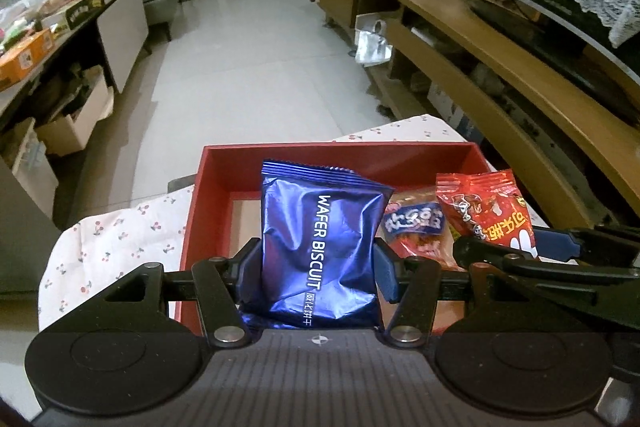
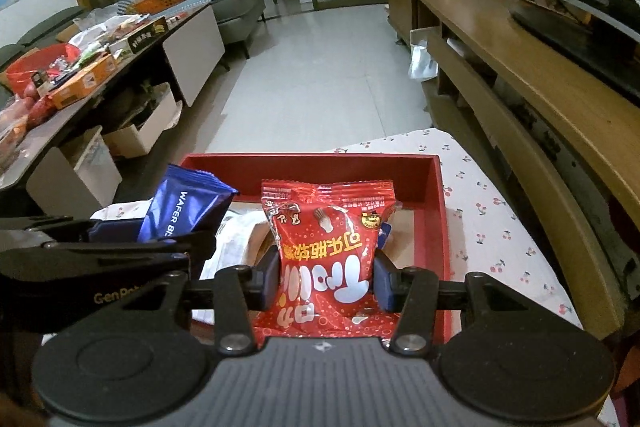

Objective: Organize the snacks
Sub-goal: 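Carry the wafer pack and Trolli bag over the red box, then lower both packs into the red box and open both grippers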

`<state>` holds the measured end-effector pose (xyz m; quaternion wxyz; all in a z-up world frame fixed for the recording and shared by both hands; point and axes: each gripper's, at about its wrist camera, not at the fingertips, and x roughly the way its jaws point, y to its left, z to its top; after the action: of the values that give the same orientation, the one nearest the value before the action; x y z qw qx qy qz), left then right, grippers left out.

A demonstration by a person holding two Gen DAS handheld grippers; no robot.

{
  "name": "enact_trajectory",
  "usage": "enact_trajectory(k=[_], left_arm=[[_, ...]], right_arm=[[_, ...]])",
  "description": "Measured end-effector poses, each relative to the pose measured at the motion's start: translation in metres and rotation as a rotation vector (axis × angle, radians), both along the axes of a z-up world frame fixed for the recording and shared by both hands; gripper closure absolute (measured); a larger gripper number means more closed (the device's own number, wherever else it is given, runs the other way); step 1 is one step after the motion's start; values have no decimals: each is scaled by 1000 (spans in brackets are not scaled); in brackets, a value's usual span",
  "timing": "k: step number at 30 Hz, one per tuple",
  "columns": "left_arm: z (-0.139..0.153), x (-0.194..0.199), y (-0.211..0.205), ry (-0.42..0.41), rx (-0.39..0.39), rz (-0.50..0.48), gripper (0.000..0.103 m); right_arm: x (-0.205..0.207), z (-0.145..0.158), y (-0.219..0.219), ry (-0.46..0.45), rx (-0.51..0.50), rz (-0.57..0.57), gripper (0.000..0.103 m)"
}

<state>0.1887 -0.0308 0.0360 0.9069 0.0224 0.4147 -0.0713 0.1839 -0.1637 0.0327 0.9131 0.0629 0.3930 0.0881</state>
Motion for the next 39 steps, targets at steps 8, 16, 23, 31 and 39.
enact_trajectory(k=[8,16,23,31,39], left_arm=[[-17,17,0,25,24,23,40],[-35,24,1,60,49,54,40],[-45,26,3,86,67,67,40],[-55,27,3,111,81,79,40],[-60,27,7,122,83,87,39]], right_arm=[[21,-18,4,30,-27,-5,48],[31,-34,12,57,-63,7,48],[35,-46,18,76,-86,21,48],[38,-54,23,91,-120,32,48],[38,-57,28,88,-151,38,46]])
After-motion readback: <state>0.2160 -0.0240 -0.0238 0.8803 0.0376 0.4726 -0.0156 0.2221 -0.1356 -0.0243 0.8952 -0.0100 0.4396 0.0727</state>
